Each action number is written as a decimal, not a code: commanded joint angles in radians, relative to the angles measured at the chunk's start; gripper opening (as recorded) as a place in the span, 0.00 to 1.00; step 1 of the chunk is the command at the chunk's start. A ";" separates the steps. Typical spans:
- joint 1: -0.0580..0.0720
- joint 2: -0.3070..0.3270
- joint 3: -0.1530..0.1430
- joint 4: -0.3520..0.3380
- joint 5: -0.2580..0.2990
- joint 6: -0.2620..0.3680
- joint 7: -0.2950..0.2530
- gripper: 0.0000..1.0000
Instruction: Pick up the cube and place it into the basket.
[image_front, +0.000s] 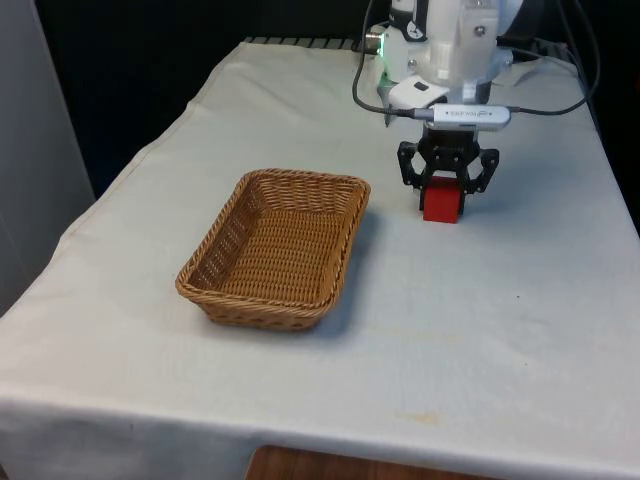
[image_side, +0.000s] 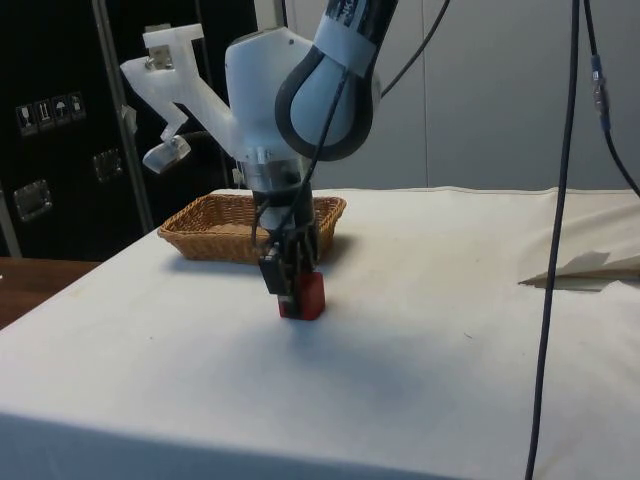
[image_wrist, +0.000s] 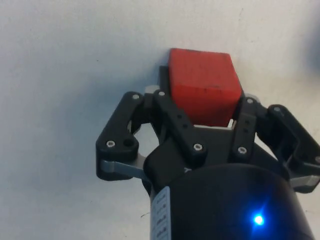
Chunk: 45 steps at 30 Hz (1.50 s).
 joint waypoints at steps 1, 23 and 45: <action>0.001 0.002 0.000 0.000 0.001 0.004 0.002 0.00; 0.000 -0.102 0.000 -0.004 -0.002 -0.092 -0.001 0.00; 0.002 -0.233 -0.002 0.007 -0.010 -0.227 0.002 0.00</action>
